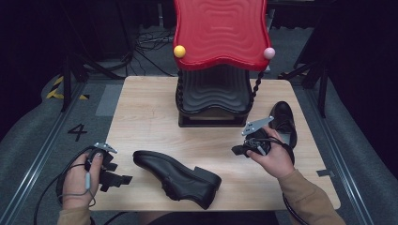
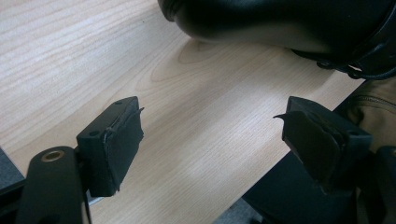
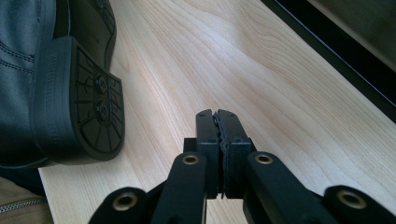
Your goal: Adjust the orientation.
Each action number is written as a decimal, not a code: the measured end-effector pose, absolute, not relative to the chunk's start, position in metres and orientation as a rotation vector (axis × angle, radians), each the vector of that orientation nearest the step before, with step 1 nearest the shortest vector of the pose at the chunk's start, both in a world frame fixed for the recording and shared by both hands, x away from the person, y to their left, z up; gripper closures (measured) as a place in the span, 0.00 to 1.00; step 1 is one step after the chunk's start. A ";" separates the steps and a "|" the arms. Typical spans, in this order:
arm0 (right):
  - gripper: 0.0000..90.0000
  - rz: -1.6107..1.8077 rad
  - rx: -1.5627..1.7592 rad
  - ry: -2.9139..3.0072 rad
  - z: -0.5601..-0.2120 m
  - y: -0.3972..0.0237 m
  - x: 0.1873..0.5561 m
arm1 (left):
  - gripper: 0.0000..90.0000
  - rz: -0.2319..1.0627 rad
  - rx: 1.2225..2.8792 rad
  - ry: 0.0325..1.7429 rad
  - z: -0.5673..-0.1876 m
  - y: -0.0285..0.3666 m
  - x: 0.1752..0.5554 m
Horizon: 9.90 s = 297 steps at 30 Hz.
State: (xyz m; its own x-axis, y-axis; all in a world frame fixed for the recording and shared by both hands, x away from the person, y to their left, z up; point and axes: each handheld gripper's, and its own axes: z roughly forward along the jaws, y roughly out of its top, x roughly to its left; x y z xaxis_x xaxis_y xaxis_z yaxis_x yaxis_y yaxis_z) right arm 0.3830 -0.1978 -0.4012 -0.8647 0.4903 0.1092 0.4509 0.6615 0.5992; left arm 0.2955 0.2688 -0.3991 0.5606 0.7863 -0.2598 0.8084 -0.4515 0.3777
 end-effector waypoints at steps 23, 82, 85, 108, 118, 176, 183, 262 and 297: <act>0.99 1.154 0.584 2.941 -0.389 -0.168 0.354 | 0.22 -0.043 2.341 1.266 -0.394 0.265 0.292; 0.98 0.965 0.585 2.870 -0.429 -0.159 0.372 | 0.22 -0.059 2.330 1.274 -0.399 0.273 0.291; 0.90 0.927 0.646 2.881 -0.440 -0.162 0.379 | 0.22 -0.055 2.332 1.273 -0.399 0.274 0.291; 0.71 1.028 0.404 2.887 -0.370 -0.160 0.353 | 0.22 -0.048 2.351 1.238 -0.393 0.266 0.297; 0.64 0.858 0.170 3.062 -0.381 -0.116 0.346 | 0.22 -0.048 2.351 1.226 -0.392 0.266 0.297; 0.82 0.699 0.628 3.045 -0.406 -0.158 0.309 | 0.22 -0.076 2.424 1.080 -0.389 0.230 0.336; 0.71 0.725 0.677 3.087 -0.404 -0.165 0.313 | 0.22 -0.081 2.422 1.089 -0.390 0.232 0.336; 0.87 0.783 1.217 2.594 -0.383 -0.306 0.360 | 0.22 -0.103 2.464 1.029 -0.392 0.212 0.352; 0.86 0.751 0.724 2.940 -0.374 -0.252 0.310 | 0.22 -0.115 2.485 0.973 -0.392 0.196 0.367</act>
